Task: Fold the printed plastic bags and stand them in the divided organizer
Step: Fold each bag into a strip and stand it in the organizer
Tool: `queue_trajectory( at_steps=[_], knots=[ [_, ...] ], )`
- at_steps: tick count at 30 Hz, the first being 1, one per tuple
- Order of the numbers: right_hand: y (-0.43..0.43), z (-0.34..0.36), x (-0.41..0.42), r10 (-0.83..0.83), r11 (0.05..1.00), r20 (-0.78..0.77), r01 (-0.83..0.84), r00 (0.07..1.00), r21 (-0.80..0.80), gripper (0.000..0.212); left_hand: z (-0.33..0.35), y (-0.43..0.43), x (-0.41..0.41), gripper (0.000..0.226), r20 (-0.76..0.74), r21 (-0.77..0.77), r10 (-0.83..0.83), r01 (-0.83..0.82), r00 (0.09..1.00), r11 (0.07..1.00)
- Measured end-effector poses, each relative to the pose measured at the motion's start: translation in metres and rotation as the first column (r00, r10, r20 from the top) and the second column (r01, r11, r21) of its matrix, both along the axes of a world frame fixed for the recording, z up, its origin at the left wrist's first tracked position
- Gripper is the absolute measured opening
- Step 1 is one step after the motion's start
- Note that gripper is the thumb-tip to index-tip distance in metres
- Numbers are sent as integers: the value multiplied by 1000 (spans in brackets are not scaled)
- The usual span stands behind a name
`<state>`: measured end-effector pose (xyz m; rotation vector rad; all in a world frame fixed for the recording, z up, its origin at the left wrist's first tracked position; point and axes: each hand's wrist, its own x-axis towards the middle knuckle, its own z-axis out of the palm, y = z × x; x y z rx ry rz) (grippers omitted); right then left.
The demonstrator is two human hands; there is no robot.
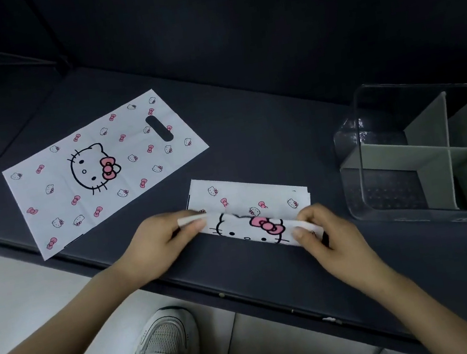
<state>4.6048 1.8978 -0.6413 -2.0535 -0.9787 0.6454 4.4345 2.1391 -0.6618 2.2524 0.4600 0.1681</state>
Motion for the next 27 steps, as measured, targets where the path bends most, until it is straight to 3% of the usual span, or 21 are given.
queue_trajectory(
  at_steps=[2, 6, 9, 12, 16, 22, 27],
  knots=[
    [6, 1, 7, -50, 999, -173, 47, 984, -20, 16, 0, -2, 8, 13, -38, -66, 126, -128, 991, 990],
    [24, -7, 22, -256, 965, -229, 261, 939, -9, 4, -4, -7, 16, 13, -12, -113, 286, -286, 958, 952],
    [36, -16, 29, -389, 917, -284, 398, 876, -27, 15, -9, -11, 20, 24, 13, -105, 386, -382, 923, 918],
    [43, -22, 31, -434, 901, -173, 428, 884, -76, 26, -9, -14, 25, 25, 14, -82, 473, -470, 881, 879],
    [48, -19, 26, -425, 900, 30, 426, 905, -95, 22, -8, -15, 30, 30, 0, -40, 542, -541, 841, 840],
    [59, -18, 29, -401, 890, 172, 427, 900, -159, 30, -11, -15, 35, 33, 77, 203, 540, -543, 838, 815],
    [61, -20, 28, -391, 893, 207, 424, 897, -150, 23, -16, -13, 36, 33, 186, 535, 466, -487, 865, 690]
  ],
)
